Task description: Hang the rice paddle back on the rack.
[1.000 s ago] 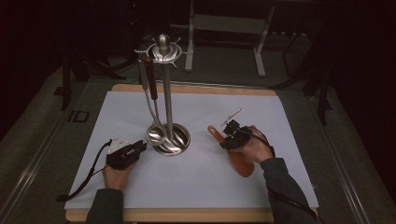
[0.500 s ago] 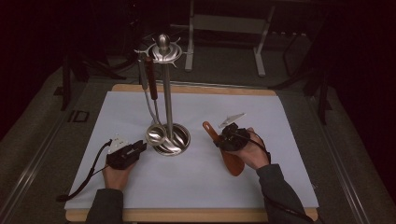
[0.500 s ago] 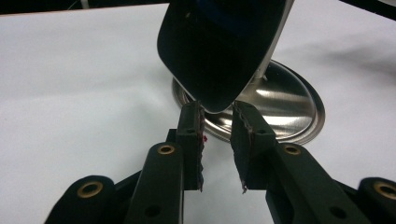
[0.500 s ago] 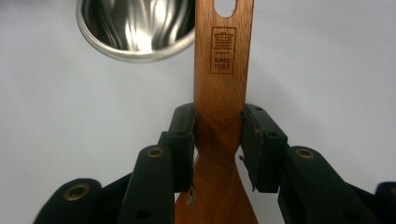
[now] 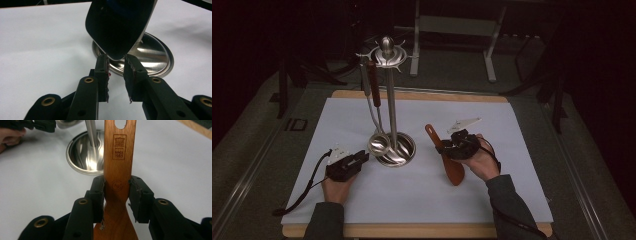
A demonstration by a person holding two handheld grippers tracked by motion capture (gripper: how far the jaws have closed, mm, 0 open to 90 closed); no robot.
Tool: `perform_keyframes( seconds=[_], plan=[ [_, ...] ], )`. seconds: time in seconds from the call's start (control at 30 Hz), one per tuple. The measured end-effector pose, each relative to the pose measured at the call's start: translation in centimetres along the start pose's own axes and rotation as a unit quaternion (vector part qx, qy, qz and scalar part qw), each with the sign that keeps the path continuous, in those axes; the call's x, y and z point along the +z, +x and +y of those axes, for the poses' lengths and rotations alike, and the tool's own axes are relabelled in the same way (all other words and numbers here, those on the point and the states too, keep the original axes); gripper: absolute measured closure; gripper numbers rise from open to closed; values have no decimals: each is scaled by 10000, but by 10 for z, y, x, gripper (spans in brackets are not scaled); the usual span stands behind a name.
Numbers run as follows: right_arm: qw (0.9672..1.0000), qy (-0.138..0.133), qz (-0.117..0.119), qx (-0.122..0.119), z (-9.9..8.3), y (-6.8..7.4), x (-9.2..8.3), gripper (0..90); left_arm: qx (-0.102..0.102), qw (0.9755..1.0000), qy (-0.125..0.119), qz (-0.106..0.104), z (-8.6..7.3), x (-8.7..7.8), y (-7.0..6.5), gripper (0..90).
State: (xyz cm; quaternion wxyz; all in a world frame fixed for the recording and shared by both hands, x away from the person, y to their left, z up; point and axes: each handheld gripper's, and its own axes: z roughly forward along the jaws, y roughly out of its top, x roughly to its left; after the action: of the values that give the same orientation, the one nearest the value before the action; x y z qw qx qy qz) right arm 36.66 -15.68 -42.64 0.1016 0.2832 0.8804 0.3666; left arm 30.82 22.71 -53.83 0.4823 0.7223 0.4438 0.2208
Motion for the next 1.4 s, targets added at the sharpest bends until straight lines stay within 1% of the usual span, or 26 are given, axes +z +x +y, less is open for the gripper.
perform_keyframes(
  seconds=[0.33,0.67,1.0,1.13,1.33,1.4],
  plan=[
    [9993,-330,159,-44,10,1,-10,665,-6,10000,-4,-1,0,0,0,736],
    [9980,-597,198,-93,23,5,-22,665,-9,10000,-4,-3,0,0,0,736],
    [9965,-792,240,-124,33,7,-32,665,-20,10000,-1,-4,0,0,0,736],
    [9956,-879,292,-127,36,7,-35,666,-16,10000,-2,-4,0,0,0,736],
    [9935,-1038,422,-210,43,7,-41,665,-24,10000,-1,-5,0,0,0,736],
    [9926,-1100,471,-187,45,7,-44,665,-24,10000,-1,-6,0,0,0,736]
  ],
)
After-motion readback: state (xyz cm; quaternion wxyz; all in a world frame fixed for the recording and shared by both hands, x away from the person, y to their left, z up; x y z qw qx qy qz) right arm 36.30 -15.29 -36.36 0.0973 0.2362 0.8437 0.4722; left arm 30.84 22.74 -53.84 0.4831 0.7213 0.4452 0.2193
